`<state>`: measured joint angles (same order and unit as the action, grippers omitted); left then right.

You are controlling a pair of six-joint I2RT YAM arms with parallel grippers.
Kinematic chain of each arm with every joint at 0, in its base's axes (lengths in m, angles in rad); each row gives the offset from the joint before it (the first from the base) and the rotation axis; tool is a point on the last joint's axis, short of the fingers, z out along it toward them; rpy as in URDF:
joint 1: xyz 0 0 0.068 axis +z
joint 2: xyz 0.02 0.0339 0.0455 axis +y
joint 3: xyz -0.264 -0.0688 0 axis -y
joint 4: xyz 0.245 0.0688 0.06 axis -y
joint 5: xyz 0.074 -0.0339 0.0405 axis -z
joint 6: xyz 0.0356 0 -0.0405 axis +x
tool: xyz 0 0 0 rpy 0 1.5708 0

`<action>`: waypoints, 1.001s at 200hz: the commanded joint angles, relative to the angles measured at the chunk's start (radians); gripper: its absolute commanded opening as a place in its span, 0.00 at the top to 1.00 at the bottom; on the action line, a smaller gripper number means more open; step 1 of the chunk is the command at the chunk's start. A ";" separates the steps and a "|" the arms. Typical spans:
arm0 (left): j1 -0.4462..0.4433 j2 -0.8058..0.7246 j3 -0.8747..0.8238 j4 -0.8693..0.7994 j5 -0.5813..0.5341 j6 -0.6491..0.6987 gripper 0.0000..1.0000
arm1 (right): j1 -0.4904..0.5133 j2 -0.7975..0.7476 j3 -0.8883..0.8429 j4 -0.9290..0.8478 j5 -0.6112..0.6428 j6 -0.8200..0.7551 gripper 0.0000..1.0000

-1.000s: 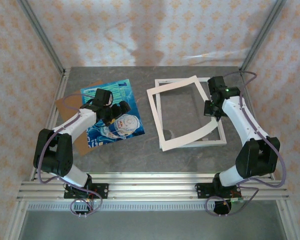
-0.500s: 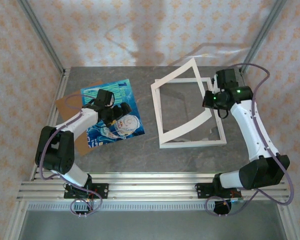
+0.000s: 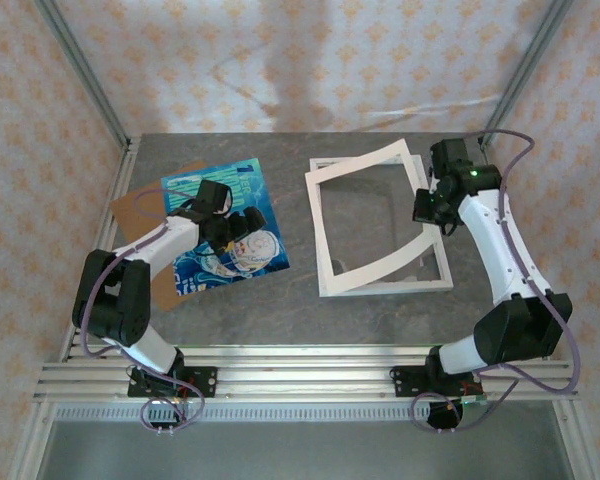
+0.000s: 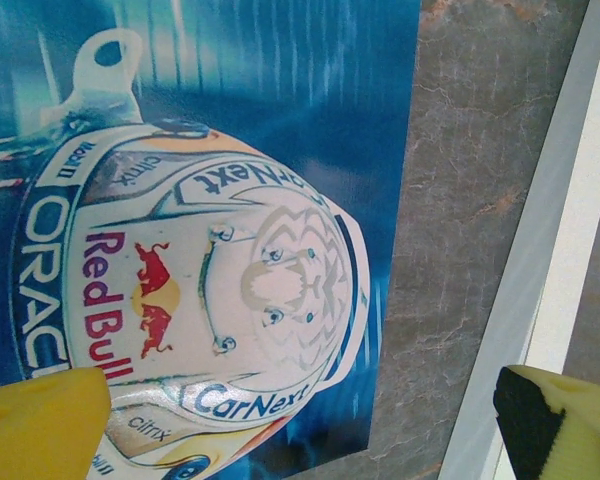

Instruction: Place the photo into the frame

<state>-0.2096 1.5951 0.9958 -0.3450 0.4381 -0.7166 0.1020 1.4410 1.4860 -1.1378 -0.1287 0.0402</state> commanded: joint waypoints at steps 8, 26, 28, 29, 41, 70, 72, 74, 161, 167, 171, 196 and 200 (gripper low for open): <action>-0.006 0.017 0.034 -0.009 0.004 0.007 0.00 | -0.010 -0.011 0.109 -0.039 -0.010 0.037 1.00; -0.005 0.021 0.038 -0.011 0.005 0.008 0.00 | -0.012 0.009 0.138 -0.067 0.023 0.015 1.00; -0.005 0.023 0.038 -0.011 0.006 0.009 0.00 | -0.012 0.012 0.139 -0.070 0.027 0.013 1.00; -0.006 0.023 0.038 -0.011 0.007 0.008 0.00 | -0.012 0.015 0.140 -0.073 0.032 0.010 1.00; -0.007 0.027 0.041 -0.011 0.009 0.009 0.00 | -0.013 0.034 0.134 -0.090 0.043 -0.003 1.00; -0.005 0.028 0.043 -0.011 0.009 0.009 0.00 | -0.013 0.063 0.066 -0.081 0.042 -0.009 1.00; -0.005 0.028 0.043 -0.010 0.010 0.009 0.00 | -0.013 0.062 0.061 -0.079 0.043 -0.007 1.00; -0.005 0.027 0.043 -0.012 0.010 0.010 0.00 | -0.013 0.062 0.055 -0.076 0.045 -0.007 1.00; -0.010 0.031 0.047 -0.021 0.002 0.011 0.00 | -0.013 0.023 -0.086 0.045 0.153 -0.031 1.00; -0.011 0.031 0.047 -0.020 0.001 0.011 0.00 | -0.013 0.015 -0.099 0.070 0.129 -0.042 1.00; -0.010 0.032 0.047 -0.021 0.001 0.012 0.00 | -0.013 0.012 -0.109 0.088 0.115 -0.048 1.00; -0.013 0.035 0.049 -0.021 0.002 0.009 0.00 | -0.013 0.000 -0.141 0.169 0.085 -0.093 1.00; -0.014 0.035 0.049 -0.021 0.002 0.009 0.00 | -0.013 -0.004 -0.147 0.185 0.084 -0.097 1.00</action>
<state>-0.2100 1.6112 1.0149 -0.3504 0.4385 -0.7132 0.0944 1.4830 1.3724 -1.0698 -0.0406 0.0036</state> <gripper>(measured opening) 0.998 0.043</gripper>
